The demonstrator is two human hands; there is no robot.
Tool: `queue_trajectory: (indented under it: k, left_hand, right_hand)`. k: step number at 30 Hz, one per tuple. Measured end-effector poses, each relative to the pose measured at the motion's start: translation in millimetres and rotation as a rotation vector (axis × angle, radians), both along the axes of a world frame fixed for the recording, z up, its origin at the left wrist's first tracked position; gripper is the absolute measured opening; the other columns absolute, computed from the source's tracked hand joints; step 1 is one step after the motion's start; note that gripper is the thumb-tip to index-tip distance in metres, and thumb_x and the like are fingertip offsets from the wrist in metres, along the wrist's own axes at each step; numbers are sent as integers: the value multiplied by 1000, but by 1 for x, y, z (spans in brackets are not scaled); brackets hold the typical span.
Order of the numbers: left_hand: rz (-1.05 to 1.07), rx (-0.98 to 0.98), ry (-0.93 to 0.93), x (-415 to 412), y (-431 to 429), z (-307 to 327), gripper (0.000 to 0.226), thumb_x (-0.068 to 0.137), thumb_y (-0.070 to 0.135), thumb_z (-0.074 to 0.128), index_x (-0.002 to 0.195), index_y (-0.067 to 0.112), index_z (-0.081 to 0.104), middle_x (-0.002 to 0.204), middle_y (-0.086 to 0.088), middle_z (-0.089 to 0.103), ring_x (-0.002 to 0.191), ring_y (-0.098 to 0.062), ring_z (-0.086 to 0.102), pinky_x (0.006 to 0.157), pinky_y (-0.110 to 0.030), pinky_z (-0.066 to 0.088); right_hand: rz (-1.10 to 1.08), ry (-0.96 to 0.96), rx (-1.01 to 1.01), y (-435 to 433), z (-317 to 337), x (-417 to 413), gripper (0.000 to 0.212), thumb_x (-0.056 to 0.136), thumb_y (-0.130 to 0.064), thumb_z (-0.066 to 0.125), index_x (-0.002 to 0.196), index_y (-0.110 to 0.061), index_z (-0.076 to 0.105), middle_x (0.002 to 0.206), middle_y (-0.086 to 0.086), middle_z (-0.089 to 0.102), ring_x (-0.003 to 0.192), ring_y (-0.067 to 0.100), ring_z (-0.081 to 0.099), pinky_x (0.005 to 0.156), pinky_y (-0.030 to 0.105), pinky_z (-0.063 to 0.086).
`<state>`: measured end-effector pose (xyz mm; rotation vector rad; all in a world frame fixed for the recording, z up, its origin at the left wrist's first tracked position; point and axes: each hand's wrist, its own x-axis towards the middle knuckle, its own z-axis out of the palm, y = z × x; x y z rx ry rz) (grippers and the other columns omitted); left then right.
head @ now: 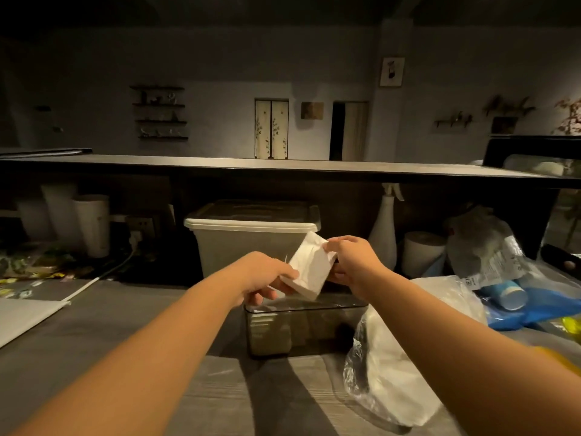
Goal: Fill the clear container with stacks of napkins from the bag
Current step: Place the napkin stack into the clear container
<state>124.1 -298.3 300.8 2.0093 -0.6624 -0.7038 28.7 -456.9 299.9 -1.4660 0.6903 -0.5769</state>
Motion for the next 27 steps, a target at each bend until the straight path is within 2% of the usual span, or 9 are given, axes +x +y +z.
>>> queue_trajectory:
  k: [3, 5, 10, 13, 15, 18, 21, 23, 27]
  left_hand:
    - [-86, 153, -119, 2, -11, -4, 32, 87, 37, 69, 103, 9, 71, 80, 0, 77, 66, -16, 44, 49, -22, 33]
    - [-140, 222, -193, 3, -16, -6, 37, 85, 43, 71, 96, 8, 74, 68, 2, 70, 67, -19, 49, 57, -27, 39]
    - [-215, 378, -338, 9, -22, -2, 28, 88, 42, 68, 73, 19, 74, 76, 0, 65, 68, -17, 56, 61, -27, 45]
    - [-154, 360, -330, 17, -27, -5, 19, 88, 24, 69, 88, 6, 74, 76, -8, 67, 61, -19, 55, 54, -25, 46]
    - [-140, 355, -298, 19, -27, -9, 19, 91, 16, 64, 98, 0, 72, 76, -11, 66, 55, -19, 53, 51, -25, 45]
    - [-189, 369, -381, 21, -27, -16, 19, 90, 13, 58, 98, 3, 72, 80, -12, 70, 64, -24, 57, 61, -36, 54]
    - [-216, 356, -459, 19, -26, -20, 22, 90, 13, 53, 97, 11, 74, 89, -8, 72, 78, -26, 65, 81, -42, 58]
    - [-231, 347, -494, 18, -27, -23, 23, 90, 14, 53, 94, 16, 75, 96, -7, 73, 89, -25, 68, 81, -38, 58]
    - [-236, 328, -518, 15, -27, -26, 24, 89, 13, 53, 92, 21, 75, 96, -1, 70, 90, -20, 63, 74, -32, 54]
  right_hand:
    - [18, 137, -35, -3, -9, 11, 15, 99, -17, 58, 113, -14, 59, 108, 12, 62, 96, 27, 64, 69, 35, 57]
    - [72, 235, -111, -7, -13, 17, 17, 99, -20, 58, 115, -14, 60, 106, 11, 63, 95, 26, 65, 76, 35, 59]
    - [174, 419, -167, -16, -27, 32, 18, 97, -19, 63, 112, -11, 68, 106, 10, 69, 96, 25, 69, 88, 39, 59]
    - [174, 527, -197, -18, -40, 44, 20, 95, -16, 66, 114, -12, 71, 106, 10, 70, 97, 27, 68, 91, 42, 58]
    - [202, 667, -313, -18, -44, 52, 28, 97, -21, 64, 124, -15, 67, 114, 10, 67, 104, 27, 65, 96, 41, 55]
    - [287, 880, -506, -18, -48, 60, 39, 101, -29, 55, 137, -16, 56, 127, 9, 61, 114, 25, 60, 103, 37, 49]
    - [366, 1008, -576, -15, -46, 60, 38, 104, -26, 49, 139, -13, 54, 131, 10, 58, 113, 23, 56, 102, 34, 46]
    - [405, 1064, -618, -13, -43, 59, 37, 105, -22, 46, 140, -12, 52, 131, 11, 57, 107, 23, 54, 98, 35, 45]
    - [488, 1119, -662, -6, -39, 57, 44, 101, -14, 54, 144, -10, 47, 114, 11, 53, 93, 24, 54, 86, 36, 47]
